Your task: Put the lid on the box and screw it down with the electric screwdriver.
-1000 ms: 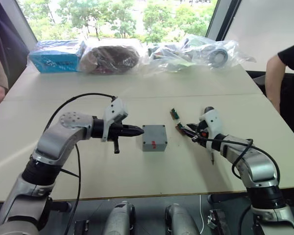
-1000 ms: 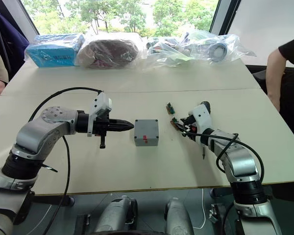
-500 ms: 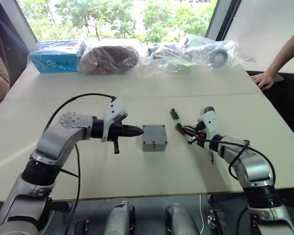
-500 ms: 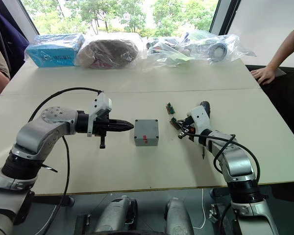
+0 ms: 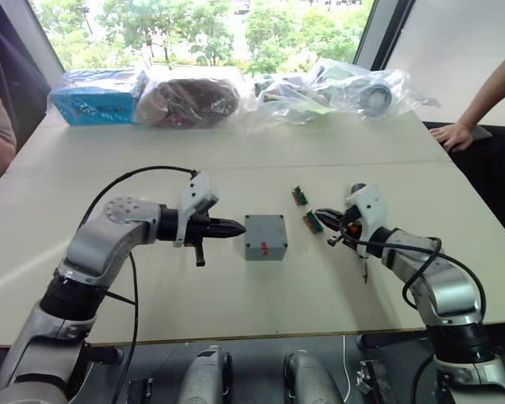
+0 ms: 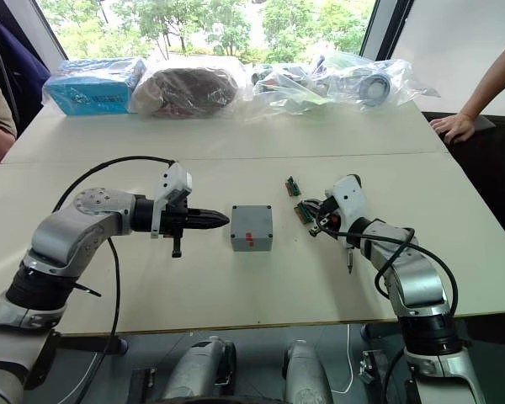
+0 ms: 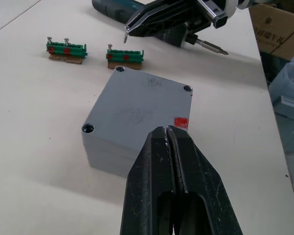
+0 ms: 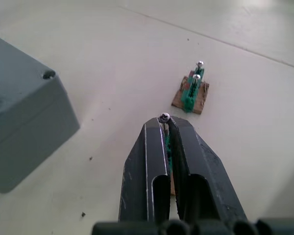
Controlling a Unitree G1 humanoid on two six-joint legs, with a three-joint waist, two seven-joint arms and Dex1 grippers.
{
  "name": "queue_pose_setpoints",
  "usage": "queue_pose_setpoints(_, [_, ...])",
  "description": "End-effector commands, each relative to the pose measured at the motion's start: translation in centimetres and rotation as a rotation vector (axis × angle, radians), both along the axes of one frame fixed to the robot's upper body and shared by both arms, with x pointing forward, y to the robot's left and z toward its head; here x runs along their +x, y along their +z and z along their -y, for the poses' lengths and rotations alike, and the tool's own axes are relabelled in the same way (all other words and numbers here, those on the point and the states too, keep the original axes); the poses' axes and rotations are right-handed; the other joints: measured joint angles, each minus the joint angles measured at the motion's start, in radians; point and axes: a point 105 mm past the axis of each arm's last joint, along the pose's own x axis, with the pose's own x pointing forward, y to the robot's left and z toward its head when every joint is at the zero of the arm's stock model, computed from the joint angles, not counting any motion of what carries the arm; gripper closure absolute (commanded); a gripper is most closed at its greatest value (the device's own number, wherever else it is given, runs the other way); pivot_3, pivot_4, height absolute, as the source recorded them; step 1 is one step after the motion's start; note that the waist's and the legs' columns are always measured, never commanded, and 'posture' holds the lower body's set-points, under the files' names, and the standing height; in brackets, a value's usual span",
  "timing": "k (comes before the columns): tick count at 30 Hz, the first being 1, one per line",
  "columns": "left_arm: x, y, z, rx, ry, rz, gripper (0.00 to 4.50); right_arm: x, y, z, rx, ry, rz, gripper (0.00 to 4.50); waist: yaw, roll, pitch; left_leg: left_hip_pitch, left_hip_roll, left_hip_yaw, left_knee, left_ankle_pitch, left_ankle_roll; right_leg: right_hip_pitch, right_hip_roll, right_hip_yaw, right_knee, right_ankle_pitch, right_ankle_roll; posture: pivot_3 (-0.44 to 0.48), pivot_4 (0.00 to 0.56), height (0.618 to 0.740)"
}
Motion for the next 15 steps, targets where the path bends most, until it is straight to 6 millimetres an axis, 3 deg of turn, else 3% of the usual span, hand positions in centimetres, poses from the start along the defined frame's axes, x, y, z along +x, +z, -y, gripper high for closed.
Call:
queue_pose_setpoints(1, [0.3,1.5,-0.6,-0.020,0.003,0.056,4.50,-0.9,3.4,-1.3,0.066,0.069,0.113,4.47,-0.001,0.000,0.000,0.000,0.000,0.000,0.000,0.000,0.000,0.000,0.000,0.000,0.000,0.000,0.000,0.000,0.150,0.740])
queue_pose_setpoints(7, [0.0,1.0,-2.2,0.025,0.021,0.037,4.50,-2.3,4.2,-4.4,0.094,0.195,0.114,4.47,-0.004,0.000,0.000,0.000,0.001,0.000,0.000,0.000,0.000,0.000,0.000,0.000,0.000,0.000,0.000,0.000,0.150,0.740])
queue_pose_setpoints(15, [-0.1,1.1,-1.6,0.007,0.031,0.042,4.50,-2.0,3.3,-6.2,0.091,0.236,0.090,4.47,-0.001,0.000,0.000,0.000,0.000,0.000,0.000,0.000,0.000,0.000,0.000,0.000,0.000,0.000,0.000,0.000,0.150,0.740])
